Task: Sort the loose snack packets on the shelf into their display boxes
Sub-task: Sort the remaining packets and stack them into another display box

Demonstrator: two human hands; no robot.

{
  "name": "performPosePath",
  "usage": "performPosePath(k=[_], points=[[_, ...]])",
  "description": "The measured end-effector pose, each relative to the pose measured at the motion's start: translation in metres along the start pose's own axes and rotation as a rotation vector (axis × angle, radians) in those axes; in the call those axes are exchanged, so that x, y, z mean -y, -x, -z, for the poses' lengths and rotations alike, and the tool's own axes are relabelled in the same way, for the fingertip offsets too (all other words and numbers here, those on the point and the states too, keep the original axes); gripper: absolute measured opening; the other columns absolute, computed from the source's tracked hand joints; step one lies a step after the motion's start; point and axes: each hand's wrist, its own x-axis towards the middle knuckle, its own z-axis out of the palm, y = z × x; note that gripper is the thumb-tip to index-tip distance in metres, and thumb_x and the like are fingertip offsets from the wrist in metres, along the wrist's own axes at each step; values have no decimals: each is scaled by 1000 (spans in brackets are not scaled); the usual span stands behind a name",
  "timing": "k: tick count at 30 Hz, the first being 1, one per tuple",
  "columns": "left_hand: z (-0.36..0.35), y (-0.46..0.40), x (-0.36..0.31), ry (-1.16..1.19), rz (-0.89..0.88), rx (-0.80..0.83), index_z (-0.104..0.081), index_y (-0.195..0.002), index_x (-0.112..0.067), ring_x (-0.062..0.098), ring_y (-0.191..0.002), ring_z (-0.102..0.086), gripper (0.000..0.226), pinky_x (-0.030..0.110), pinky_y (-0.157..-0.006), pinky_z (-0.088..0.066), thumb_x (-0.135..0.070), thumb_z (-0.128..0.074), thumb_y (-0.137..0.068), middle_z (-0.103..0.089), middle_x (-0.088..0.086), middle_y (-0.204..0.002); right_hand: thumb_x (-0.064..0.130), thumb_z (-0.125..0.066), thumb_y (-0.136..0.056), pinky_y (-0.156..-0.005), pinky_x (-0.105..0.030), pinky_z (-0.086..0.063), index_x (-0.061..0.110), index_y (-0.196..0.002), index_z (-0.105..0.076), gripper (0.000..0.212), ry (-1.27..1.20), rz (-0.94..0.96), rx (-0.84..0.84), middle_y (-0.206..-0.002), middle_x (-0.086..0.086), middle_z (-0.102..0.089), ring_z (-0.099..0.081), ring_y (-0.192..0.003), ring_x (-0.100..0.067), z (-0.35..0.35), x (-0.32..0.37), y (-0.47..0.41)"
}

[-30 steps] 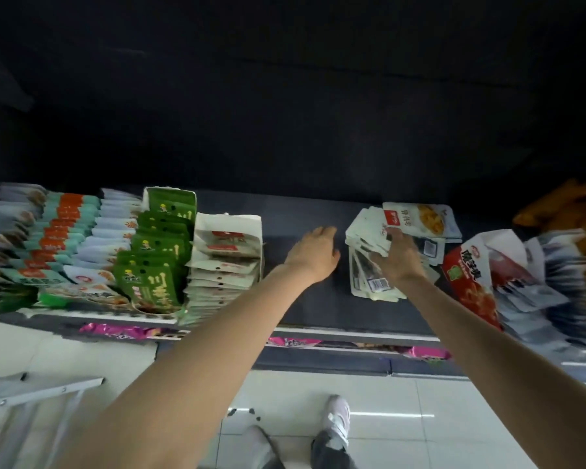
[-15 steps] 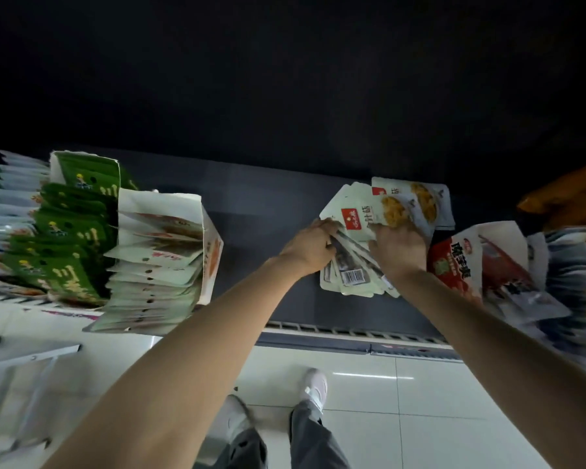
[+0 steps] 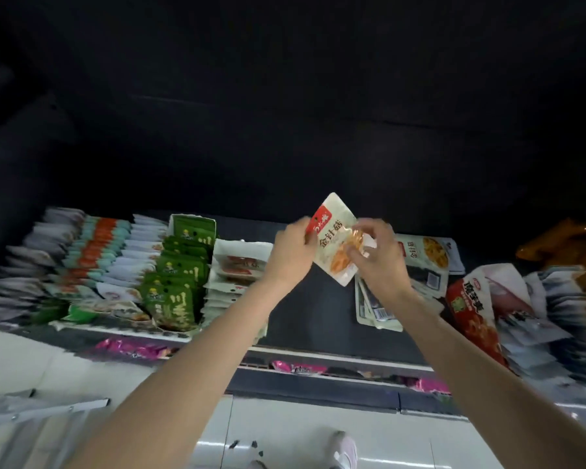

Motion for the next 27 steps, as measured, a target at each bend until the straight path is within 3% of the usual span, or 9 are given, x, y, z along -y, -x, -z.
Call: performPosePath(k=[3, 6, 9, 14, 18, 21, 23, 25, 27], points=[[52, 15, -5, -182, -179, -60, -54, -99, -5, 27, -86, -62, 16, 31, -64, -45, -13, -39, -98, -65, 10, -95, 14, -68, -82, -91, -28, -46, 25, -131, -44, 55, 34, -25, 65, -120, 7, -51, -50, -109, -5, -9, 41, -4], [97, 29, 0, -254, -307, -158, -55, -103, -7, 19, -74, -59, 15, 17, -58, -44, -11, -41, -98, -61, 4, -86, 18, -64, -87, -82, -35, -51, 14, -109, -66, 22, 43, 39, 169, -95, -1, -70, -66, -88, -19, -31, 75, 2], [128, 42, 11, -255, -374, -230, -57, -98, -7, 5, -67, -51, 13, 5, -55, -36, -12, -45, -97, -54, -7, -82, 17, -63, -88, -82, -33, -53, 12, -99, -71, 14, -31, 86, 142, -90, 1, -72, -67, -84, -14, -61, 93, 9], [146, 48, 39, -346, -330, -176, -57, -99, -7, 13, -72, -56, 14, 15, -57, -33, -12, -44, -97, -55, -4, -82, 16, -62, -88, -86, -39, -53, 13, -97, -72, 14, -77, 43, 170, -87, 2, -72, -68, -87, -14, -101, 90, 15], [142, 52, 61, -504, -191, 16, -57, -111, -9, 10, -53, -53, 22, 22, -47, -44, -15, -42, -98, -60, 1, -80, 13, -59, -90, -78, -31, -50, 9, -100, -71, 17, 167, 4, 273, -98, -9, -71, -64, -89, -21, -111, 70, 20], [134, 53, 66, -591, -167, 55, -57, -114, -13, 3, -47, -46, 23, 16, -42, -37, -16, -39, -99, -59, 1, -77, 10, -61, -88, -84, -23, -50, 11, -102, -71, 17, 152, 15, 225, -102, -3, -71, -65, -94, -15, -107, 59, 22], [129, 50, 67, -628, -153, 86, -56, -117, -14, 7, -58, -54, 25, 18, -49, -43, -16, -39, -99, -62, 2, -87, 9, -64, -86, -82, -15, -45, 12, -102, -70, 18, 146, 19, 232, -101, 2, -70, -63, -92, -9, -102, 57, 21], [122, 46, 67, -700, -114, 183, -55, -123, -17, 18, -88, -62, 29, 32, -74, -54, -20, -39, -99, -64, 7, -108, 6, -62, -86, -85, -15, -46, 12, -103, -70, 20, 138, 14, 264, -101, 2, -70, -62, -92, -7, -97, 54, 20], [113, 43, 66, -779, -84, 261, -53, -126, -19, 23, -113, -53, 32, 41, -96, -45, -25, -41, -97, -57, 6, -124, -1, -57, -86, -90, -16, -46, 12, -106, -69, 27, 138, 8, 273, -104, 0, -70, -63, -96, -8, -93, 49, 18]])
